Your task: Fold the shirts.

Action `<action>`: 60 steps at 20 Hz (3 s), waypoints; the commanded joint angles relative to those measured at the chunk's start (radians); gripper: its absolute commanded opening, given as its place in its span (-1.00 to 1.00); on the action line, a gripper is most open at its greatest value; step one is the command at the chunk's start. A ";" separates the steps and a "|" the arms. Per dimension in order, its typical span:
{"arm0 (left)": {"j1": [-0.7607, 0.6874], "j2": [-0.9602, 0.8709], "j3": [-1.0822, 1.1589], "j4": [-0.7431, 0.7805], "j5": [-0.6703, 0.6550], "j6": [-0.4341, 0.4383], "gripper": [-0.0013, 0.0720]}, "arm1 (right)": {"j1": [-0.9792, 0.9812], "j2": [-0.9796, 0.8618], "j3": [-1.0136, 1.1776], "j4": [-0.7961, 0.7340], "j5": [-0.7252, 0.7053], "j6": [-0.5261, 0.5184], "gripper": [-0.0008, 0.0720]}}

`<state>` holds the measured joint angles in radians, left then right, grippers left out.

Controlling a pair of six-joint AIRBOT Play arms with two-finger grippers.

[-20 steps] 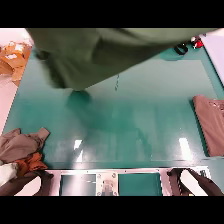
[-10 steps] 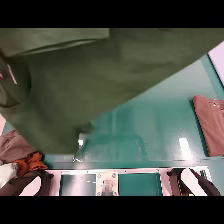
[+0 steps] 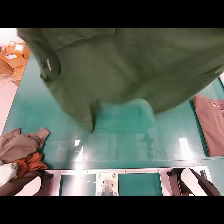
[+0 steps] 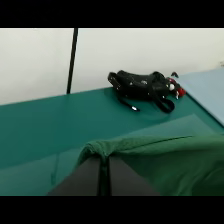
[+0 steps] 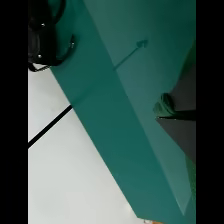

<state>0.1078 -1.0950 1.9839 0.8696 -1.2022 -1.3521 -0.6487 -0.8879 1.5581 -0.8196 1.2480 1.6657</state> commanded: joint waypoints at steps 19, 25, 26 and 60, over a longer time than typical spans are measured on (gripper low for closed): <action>0.001 0.165 0.089 -0.174 0.112 0.183 -0.90 | 0.040 0.151 0.062 0.180 -0.298 -0.219 -0.92; 0.001 0.232 0.064 -0.128 0.140 0.174 -0.90 | 0.040 0.238 0.062 0.135 -0.431 -0.257 -0.92; 0.001 0.222 0.040 -0.127 0.140 0.174 -0.90 | 0.040 0.230 0.052 0.121 -0.431 -0.257 -0.92; 0.253 -0.666 -0.328 -0.160 -0.324 0.171 0.97 | -0.007 -0.565 -0.572 -0.133 -0.029 -0.419 0.06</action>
<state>0.3054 -1.7596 1.6455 0.6182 -1.3548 -1.1290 -0.5999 -1.4948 1.0882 -0.8639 1.0859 1.2762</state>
